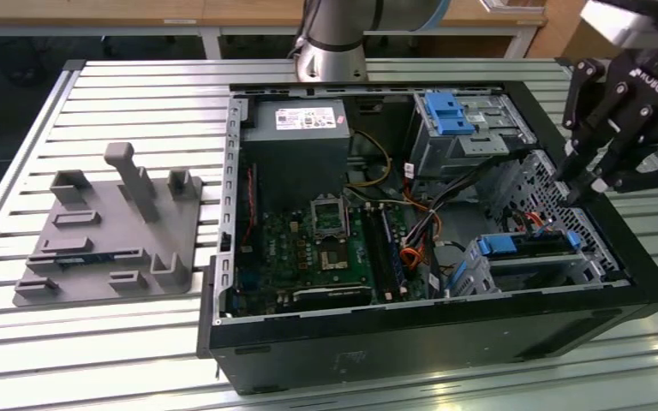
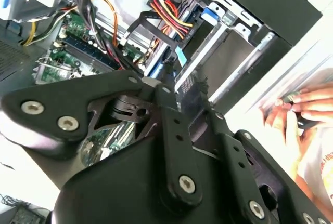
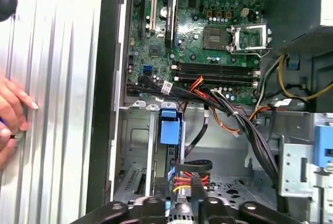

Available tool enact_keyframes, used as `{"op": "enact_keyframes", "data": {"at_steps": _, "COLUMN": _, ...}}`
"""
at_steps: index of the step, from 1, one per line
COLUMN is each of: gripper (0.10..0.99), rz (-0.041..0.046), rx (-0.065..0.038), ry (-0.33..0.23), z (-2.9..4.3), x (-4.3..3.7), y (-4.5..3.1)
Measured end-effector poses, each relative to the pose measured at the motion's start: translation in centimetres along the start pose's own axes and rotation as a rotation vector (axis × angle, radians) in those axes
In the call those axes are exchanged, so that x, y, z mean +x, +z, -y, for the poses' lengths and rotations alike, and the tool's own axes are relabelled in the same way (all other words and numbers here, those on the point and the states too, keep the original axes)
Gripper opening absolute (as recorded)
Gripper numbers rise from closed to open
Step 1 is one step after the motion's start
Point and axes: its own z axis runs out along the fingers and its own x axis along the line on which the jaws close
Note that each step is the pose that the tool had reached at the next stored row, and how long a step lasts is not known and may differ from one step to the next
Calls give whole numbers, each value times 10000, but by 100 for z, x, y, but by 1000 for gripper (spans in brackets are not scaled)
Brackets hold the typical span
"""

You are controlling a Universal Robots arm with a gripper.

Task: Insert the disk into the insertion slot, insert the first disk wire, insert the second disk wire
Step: 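Insert the second disk wire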

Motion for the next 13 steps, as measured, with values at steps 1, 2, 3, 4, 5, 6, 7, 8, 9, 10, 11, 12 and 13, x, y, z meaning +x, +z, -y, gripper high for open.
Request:
{"op": "enact_keyframes", "data": {"at_steps": 1, "gripper": 325, "rz": 0, "rx": -1, "ry": 0, "z": -1, "x": -2, "y": -34}}
{"op": "enact_keyframes", "data": {"at_steps": 2, "gripper": 263, "rz": 0, "rx": 0, "ry": -1, "z": -1, "x": -6, "y": -42}}
{"op": "enact_keyframes", "data": {"at_steps": 3, "gripper": 200, "rz": -1, "rx": -1, "ry": -1, "z": -1, "x": -11, "y": -42}}
{"op": "enact_keyframes", "data": {"at_steps": 4, "gripper": 200, "rz": -2, "rx": -1, "ry": 0, "z": 0, "x": -11, "y": -43}}
{"op": "enact_keyframes", "data": {"at_steps": 5, "gripper": 141, "rz": -4, "rx": -1, "ry": 0, "z": 0, "x": -11, "y": -43}}
{"op": "enact_keyframes", "data": {"at_steps": 6, "gripper": 106, "rz": -3, "rx": 0, "ry": 0, "z": 0, "x": -11, "y": -43}}
{"op": "enact_keyframes", "data": {"at_steps": 7, "gripper": 106, "rz": -4, "rx": 0, "ry": 0, "z": 0, "x": -11, "y": -43}}
{"op": "enact_keyframes", "data": {"at_steps": 8, "gripper": 106, "rz": -5, "rx": 0, "ry": 0, "z": -1, "x": -11, "y": -44}}
{"op": "enact_keyframes", "data": {"at_steps": 9, "gripper": 106, "rz": -6, "rx": 0, "ry": 0, "z": -1, "x": -11, "y": -44}}
{"op": "enact_keyframes", "data": {"at_steps": 10, "gripper": 106, "rz": -6, "rx": 0, "ry": 0, "z": 0, "x": -11, "y": -44}}
{"op": "enact_keyframes", "data": {"at_steps": 11, "gripper": 106, "rz": -5, "rx": 0, "ry": 0, "z": 0, "x": -12, "y": -44}}
{"op": "enact_keyframes", "data": {"at_steps": 12, "gripper": 106, "rz": -5, "rx": -1, "ry": 0, "z": 0, "x": -12, "y": -43}}
{"op": "enact_keyframes", "data": {"at_steps": 13, "gripper": 106, "rz": -5, "rx": -1, "ry": 0, "z": 0, "x": -12, "y": -43}}
